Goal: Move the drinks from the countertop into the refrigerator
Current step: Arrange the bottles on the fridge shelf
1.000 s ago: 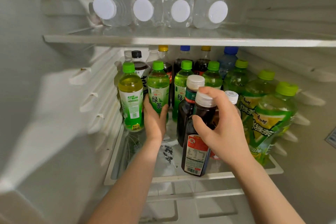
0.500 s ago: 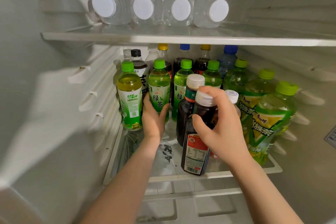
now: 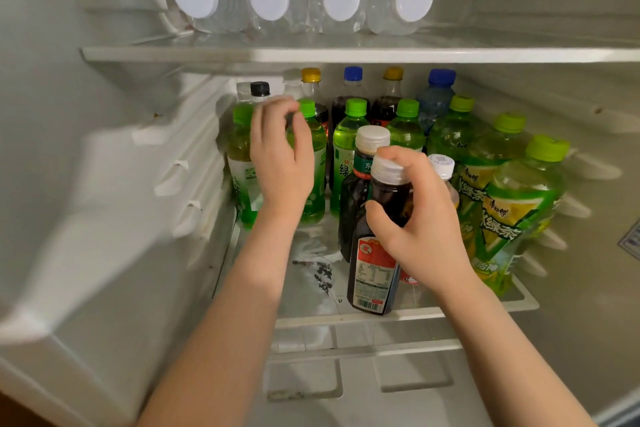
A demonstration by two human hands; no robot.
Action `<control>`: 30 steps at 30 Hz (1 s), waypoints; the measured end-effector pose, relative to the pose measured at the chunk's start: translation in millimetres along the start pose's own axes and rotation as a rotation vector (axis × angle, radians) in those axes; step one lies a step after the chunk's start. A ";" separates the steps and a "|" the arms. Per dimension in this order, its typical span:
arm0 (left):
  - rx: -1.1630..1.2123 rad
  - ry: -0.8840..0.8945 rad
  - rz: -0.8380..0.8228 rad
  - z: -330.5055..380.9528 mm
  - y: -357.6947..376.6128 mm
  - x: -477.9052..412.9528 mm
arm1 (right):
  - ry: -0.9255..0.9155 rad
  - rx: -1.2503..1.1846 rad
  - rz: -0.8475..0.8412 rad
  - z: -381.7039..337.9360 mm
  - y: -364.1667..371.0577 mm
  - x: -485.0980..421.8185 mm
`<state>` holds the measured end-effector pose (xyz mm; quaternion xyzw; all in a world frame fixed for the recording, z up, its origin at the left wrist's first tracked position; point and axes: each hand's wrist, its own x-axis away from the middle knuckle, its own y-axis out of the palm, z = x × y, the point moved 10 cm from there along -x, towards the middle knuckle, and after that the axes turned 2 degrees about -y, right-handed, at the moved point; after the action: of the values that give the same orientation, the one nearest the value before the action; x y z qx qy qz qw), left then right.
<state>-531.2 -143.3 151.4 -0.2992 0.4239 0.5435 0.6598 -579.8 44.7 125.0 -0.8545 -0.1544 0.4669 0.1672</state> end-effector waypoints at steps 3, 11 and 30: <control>-0.122 -0.124 -0.054 -5.2 14.7 -55.1 | 0.003 -0.002 0.001 0.1 -0.5 0.3; -0.362 -0.497 -0.987 -76.9 124.9 -62.3 | 0.010 0.002 -0.017 1.2 -1.0 1.6; -0.859 -0.407 -1.181 -121.8 104.0 -72.3 | 0.022 -0.001 -0.011 3.0 -0.1 2.6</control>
<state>-664.3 -257.2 166.0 -0.6012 -0.1858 0.2618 0.7318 -581.0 46.3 121.7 -0.8589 -0.1575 0.4564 0.1709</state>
